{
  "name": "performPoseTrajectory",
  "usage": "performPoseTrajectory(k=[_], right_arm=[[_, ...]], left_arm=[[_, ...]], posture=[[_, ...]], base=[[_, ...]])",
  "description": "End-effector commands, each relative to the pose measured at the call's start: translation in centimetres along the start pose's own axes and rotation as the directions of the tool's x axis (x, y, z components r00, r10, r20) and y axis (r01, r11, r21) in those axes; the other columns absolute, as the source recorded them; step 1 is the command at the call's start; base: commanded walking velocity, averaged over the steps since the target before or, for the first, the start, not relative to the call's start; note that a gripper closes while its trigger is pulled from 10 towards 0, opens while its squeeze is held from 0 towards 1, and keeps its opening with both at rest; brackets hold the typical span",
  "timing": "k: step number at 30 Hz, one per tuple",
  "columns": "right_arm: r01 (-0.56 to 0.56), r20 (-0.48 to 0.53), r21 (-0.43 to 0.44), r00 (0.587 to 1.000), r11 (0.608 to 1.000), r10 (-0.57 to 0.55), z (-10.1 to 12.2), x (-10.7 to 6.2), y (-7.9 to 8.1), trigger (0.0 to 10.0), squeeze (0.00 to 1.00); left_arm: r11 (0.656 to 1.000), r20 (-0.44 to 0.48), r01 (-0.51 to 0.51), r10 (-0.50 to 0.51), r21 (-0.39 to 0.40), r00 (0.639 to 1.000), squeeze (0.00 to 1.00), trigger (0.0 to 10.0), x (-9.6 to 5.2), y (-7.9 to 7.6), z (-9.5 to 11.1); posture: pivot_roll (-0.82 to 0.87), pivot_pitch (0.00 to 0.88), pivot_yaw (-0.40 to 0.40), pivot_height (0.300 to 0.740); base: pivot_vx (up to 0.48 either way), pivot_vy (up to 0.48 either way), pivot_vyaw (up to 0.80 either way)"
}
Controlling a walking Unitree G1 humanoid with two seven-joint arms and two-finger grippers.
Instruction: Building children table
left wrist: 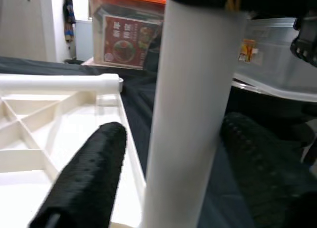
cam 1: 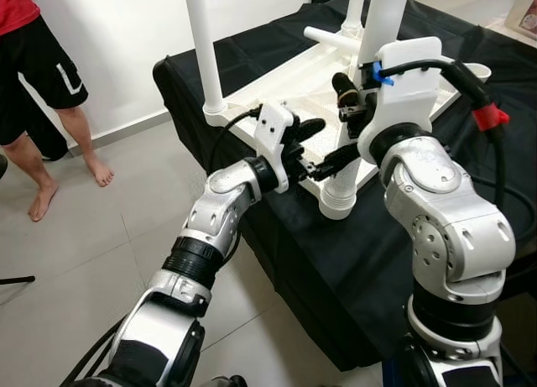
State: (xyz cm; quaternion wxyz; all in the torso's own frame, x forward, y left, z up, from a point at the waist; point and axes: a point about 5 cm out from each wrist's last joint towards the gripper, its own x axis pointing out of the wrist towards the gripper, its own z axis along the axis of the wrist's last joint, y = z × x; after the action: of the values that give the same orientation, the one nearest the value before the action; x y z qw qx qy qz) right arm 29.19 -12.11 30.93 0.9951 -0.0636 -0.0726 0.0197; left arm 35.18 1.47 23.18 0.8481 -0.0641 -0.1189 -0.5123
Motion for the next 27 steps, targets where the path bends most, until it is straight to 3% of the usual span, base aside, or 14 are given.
performPoseTrajectory(k=[1,9,17,18,19,20,22,24,26,27], right_arm=[[0.086,-0.249,-0.047,0.964,0.995,-0.096,-4.2,0.4,-1.1,0.0,0.0],[0.087,-0.244,-0.045,0.965,0.995,-0.096,-3.9,0.3,-1.2,0.0,0.0],[0.059,-0.227,-0.04,0.972,0.997,-0.066,-3.4,0.4,-1.0,0.0,0.0],[0.045,-0.215,-0.04,0.975,0.998,-0.052,-3.3,0.4,-0.9,2.2,0.0],[0.036,-0.207,-0.04,0.977,0.999,-0.044,-3.1,0.4,-0.9,2.2,0.0],[0.004,-0.185,-0.022,0.983,1.0,-0.008,-2.9,0.4,-0.7,10.0,1.0],[-0.018,-0.169,-0.009,0.986,1.0,0.017,-2.7,0.4,-0.6,10.0,1.0],[-0.133,-0.105,0.014,0.985,0.991,0.134,-1.9,0.6,-0.2,10.0,1.0],[-0.239,0.011,0.015,0.971,0.971,0.239,0.2,1.3,-1.6,10.0,1.0],[-0.239,0.011,0.015,0.971,0.971,0.239,0.2,1.3,-1.6,10.0,1.0]], left_arm=[[0.998,0.009,0.053,-0.053,-0.017,0.999,0.0,0.0,0.5,-0.6,-0.3],[0.996,-0.005,0.084,-0.084,-0.024,0.996,0.0,0.0,1.0,-1.0,-1.3],[0.998,0.002,0.064,-0.064,-0.007,0.998,0.0,0.0,1.3,-0.4,-0.9],[0.998,0.003,0.063,-0.063,-0.006,0.998,0.0,0.0,1.3,-0.3,-0.8],[0.998,0.003,0.062,-0.062,-0.005,0.998,0.0,0.0,1.2,-0.3,-0.8],[0.998,0.005,0.064,-0.064,-0.004,0.998,0.0,0.0,1.2,-0.3,-0.8],[0.998,0.006,0.065,-0.065,-0.003,0.998,0.0,0.0,1.2,-0.3,-0.8],[0.998,0.011,0.069,-0.069,-0.001,0.998,0.0,0.0,1.1,-0.3,-0.7],[0.997,0.019,0.078,-0.078,0.005,0.997,0.0,0.0,1.0,-0.4,-0.7],[0.997,0.019,0.078,-0.078,0.005,0.997,0.0,0.0,1.0,-0.4,-0.7]], posture=[[-0.13,0.217,0.047,0.74],[-0.14,0.213,0.052,0.74],[-0.15,0.215,0.058,0.74],[-0.15,0.215,0.058,0.74],[-0.15,0.215,0.058,0.74],[-0.15,0.212,0.057,0.74],[-0.15,0.212,0.057,0.74],[-0.15,0.209,0.057,0.74],[-0.14,0.205,0.052,0.74],[-0.14,0.205,0.052,0.74]], base=[[0.0,0.0,0.0],[0.0,0.0,0.0],[0.0,0.0,0.0],[0.0,0.0,0.0],[0.0,0.0,0.0],[0.0,0.0,0.0],[0.0,0.0,0.0],[0.0,0.0,0.0],[0.0,0.0,0.0],[0.0,0.0,0.0]])
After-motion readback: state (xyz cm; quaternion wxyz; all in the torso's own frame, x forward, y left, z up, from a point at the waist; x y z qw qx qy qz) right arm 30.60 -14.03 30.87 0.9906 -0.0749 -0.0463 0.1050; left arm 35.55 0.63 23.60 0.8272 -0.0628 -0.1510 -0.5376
